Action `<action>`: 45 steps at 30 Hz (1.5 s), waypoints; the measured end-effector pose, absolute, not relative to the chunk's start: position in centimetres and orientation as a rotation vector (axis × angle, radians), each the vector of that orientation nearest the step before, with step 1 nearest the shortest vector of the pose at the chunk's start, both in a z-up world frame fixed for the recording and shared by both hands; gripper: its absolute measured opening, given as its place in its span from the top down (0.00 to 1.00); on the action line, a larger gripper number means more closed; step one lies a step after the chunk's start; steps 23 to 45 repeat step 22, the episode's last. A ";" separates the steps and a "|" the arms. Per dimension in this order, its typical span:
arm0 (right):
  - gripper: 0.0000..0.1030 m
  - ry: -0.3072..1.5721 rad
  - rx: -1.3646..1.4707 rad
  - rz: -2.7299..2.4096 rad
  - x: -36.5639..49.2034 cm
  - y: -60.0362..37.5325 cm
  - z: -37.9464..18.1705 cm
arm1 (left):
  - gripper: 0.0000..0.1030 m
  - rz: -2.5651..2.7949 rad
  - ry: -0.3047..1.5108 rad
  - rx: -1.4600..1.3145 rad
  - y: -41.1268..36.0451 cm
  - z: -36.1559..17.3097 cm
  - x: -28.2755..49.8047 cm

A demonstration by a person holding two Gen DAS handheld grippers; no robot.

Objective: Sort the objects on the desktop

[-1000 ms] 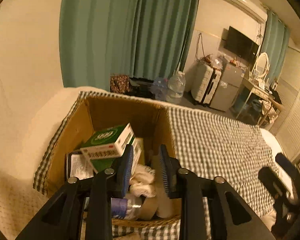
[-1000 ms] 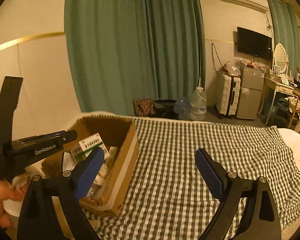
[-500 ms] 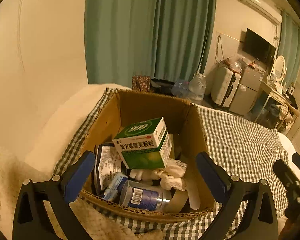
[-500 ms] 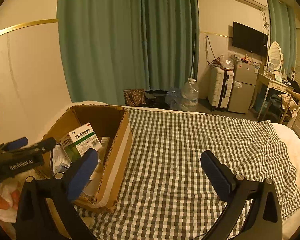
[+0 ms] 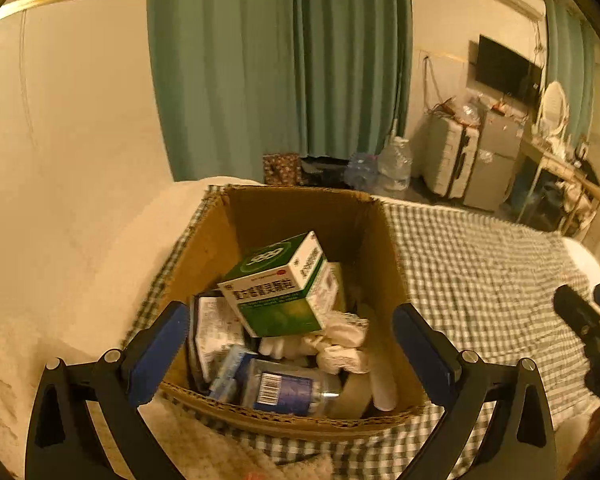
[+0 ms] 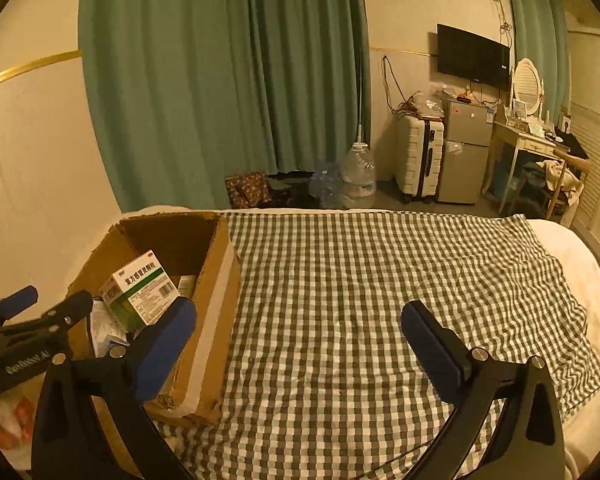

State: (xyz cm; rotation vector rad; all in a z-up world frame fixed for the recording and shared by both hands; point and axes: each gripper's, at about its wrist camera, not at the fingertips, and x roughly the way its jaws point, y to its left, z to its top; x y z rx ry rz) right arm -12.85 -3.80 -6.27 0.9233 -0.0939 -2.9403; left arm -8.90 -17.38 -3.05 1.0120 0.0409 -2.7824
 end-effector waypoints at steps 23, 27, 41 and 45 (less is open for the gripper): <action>0.00 -0.060 0.965 -2.917 -12.8 -4.6 -7.3 | 0.00 -2.784 0.107 1.068 -18.0 -4.0 -9.0; 0.00 -0.060 0.965 -2.917 -12.8 -4.6 -7.3 | 0.00 -2.784 0.107 1.068 -18.0 -4.0 -9.0; 0.00 -0.060 0.965 -2.917 -12.8 -4.6 -7.3 | 0.00 -2.784 0.107 1.068 -18.0 -4.0 -9.0; 0.00 -0.060 0.965 -2.917 -12.8 -4.6 -7.3 | 0.00 -2.784 0.107 1.068 -18.0 -4.0 -9.0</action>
